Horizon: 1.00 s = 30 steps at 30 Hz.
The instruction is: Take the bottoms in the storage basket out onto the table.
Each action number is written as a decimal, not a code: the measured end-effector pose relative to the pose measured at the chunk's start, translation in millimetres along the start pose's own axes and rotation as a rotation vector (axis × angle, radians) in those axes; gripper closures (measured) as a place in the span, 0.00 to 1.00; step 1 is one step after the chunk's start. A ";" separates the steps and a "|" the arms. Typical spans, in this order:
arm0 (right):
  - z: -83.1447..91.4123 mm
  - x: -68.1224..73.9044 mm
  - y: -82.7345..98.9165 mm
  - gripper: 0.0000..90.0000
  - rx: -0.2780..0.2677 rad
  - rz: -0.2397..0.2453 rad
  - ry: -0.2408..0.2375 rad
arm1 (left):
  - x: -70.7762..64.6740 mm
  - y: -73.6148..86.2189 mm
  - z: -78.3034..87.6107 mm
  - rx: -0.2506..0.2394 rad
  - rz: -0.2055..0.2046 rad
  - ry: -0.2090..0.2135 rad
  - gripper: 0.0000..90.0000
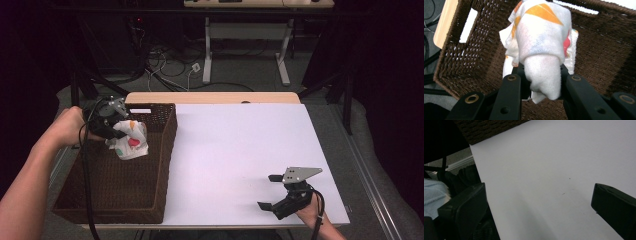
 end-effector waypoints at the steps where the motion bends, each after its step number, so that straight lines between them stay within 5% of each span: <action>1: 0.1 -0.2 0.0 0.00 0.000 0.000 0.001 | 0.0 -0.6 1.1 -0.002 -0.002 -0.001 0.83; 30: 1.1 0.1 -0.4 0.00 -0.002 0.003 -0.003 | -2.4 -35.8 23.9 -0.061 -0.061 0.007 0.84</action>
Point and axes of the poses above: each handheld gripper's, and its own axes: z roughly backward along the jaws, y roughly out of its underside, x roughly to its left, the point moved 8 cm from there along -z, roughly forward along the jaws, and after that the axes turned 14 degrees about -z, right-handed, at the moved point
